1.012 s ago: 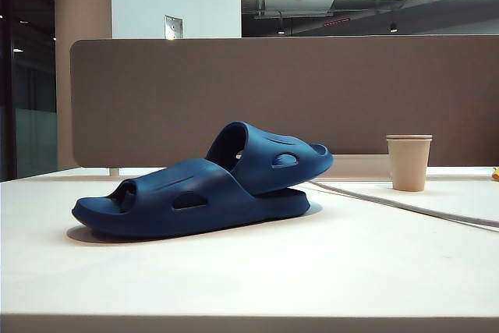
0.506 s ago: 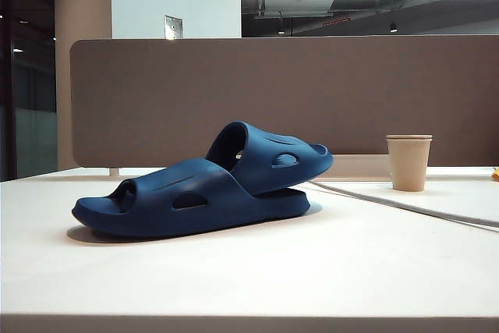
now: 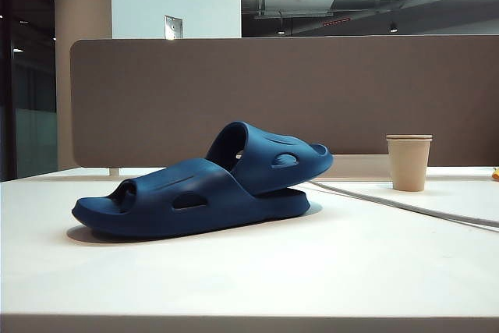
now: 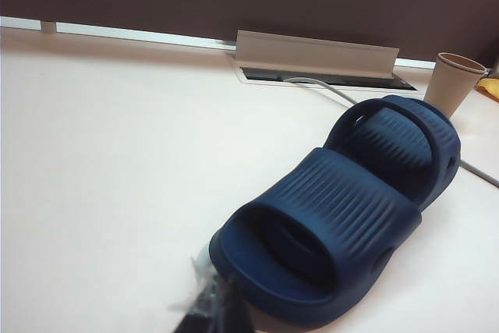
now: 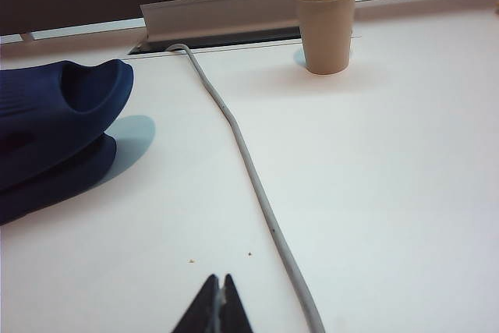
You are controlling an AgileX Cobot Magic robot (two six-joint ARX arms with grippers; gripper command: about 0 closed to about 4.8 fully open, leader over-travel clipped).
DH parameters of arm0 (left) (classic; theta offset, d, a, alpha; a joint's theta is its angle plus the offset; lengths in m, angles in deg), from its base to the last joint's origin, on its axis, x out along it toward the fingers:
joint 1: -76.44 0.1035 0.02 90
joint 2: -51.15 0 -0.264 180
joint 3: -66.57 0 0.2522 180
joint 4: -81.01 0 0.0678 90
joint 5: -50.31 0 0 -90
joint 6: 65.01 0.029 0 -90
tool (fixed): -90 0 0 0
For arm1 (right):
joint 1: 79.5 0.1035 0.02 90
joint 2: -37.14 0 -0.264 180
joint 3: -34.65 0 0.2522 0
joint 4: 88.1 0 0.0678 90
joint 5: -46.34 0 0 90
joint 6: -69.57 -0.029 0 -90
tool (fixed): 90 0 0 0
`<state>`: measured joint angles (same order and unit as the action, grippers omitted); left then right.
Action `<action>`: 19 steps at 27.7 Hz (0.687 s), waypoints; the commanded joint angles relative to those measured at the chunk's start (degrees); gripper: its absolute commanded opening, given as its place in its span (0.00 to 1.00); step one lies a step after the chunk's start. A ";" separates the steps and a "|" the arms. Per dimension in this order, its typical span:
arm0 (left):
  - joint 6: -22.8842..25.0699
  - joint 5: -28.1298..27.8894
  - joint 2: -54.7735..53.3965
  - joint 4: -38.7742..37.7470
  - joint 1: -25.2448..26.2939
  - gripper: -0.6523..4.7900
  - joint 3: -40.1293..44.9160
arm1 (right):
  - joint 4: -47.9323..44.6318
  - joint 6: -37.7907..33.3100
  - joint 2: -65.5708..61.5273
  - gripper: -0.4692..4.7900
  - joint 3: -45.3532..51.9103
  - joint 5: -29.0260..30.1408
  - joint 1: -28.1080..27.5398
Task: Interlock the pair of blue slippers on the table with their fronts facing up.
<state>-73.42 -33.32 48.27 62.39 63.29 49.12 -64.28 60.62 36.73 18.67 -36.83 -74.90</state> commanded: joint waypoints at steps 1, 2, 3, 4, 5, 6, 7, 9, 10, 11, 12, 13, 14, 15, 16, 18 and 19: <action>0.48 -0.09 -0.02 1.14 -0.02 0.11 0.63 | -0.81 0.74 -0.02 0.09 0.17 -0.52 0.09; 0.48 0.09 -0.02 1.11 -0.02 0.11 0.94 | -0.74 0.96 -0.02 0.09 0.28 -0.52 0.09; 0.48 0.17 -0.02 1.14 -0.04 0.11 1.18 | -0.72 1.11 -0.02 0.09 0.50 -0.52 0.09; 0.48 0.31 -0.02 1.14 -0.02 0.11 1.36 | -0.68 1.11 -0.02 0.09 0.66 -0.50 0.09; 0.48 0.31 -0.02 1.16 -0.04 0.11 1.55 | -0.44 1.11 -0.02 0.09 0.77 -0.52 0.09; 0.46 0.31 -0.02 1.16 -0.04 0.11 1.68 | 0.02 1.11 -0.02 0.09 0.79 -0.52 0.09; 0.48 0.31 -0.02 1.14 -0.04 0.11 1.79 | 0.28 1.16 -0.02 0.09 0.79 -0.55 0.09; 0.48 0.31 -0.02 1.14 -0.04 0.11 1.95 | 0.44 1.27 -0.02 0.09 0.79 -0.55 0.09; 0.50 0.28 -0.02 1.11 -0.04 0.11 1.97 | 0.42 1.27 -0.02 0.09 0.79 -0.55 0.09; 0.50 0.28 -0.02 1.14 -0.04 0.11 1.99 | 0.44 1.29 -0.02 0.09 0.79 -0.55 0.09; 0.50 0.28 -0.02 1.14 -0.04 0.11 2.03 | 0.52 1.29 -0.02 0.09 0.81 -0.55 0.09; 0.50 0.28 -0.02 1.14 -0.04 0.11 2.08 | 0.57 1.29 -0.02 0.09 0.85 -0.57 0.07; 0.50 0.28 -0.02 1.18 -0.04 0.11 2.21 | 0.72 1.29 -0.02 0.09 0.94 -0.57 0.09; 0.50 0.28 -0.02 1.18 -0.04 0.11 2.43 | 0.79 1.29 -0.02 0.09 1.05 -0.57 0.07; 0.50 0.28 -0.02 1.16 -0.04 0.11 2.60 | 0.81 1.29 -0.02 0.09 1.22 -0.55 0.09; 0.50 0.28 -0.02 1.25 -0.04 0.11 3.04 | 0.83 1.29 -0.04 0.09 1.36 -0.57 0.09; 0.48 0.28 -0.02 1.03 -0.04 0.11 3.17 | 0.81 1.29 -0.04 0.09 1.36 -0.57 0.09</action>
<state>-73.40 -33.25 48.27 62.78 63.29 52.18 -62.97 61.71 36.73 19.96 -37.23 -74.90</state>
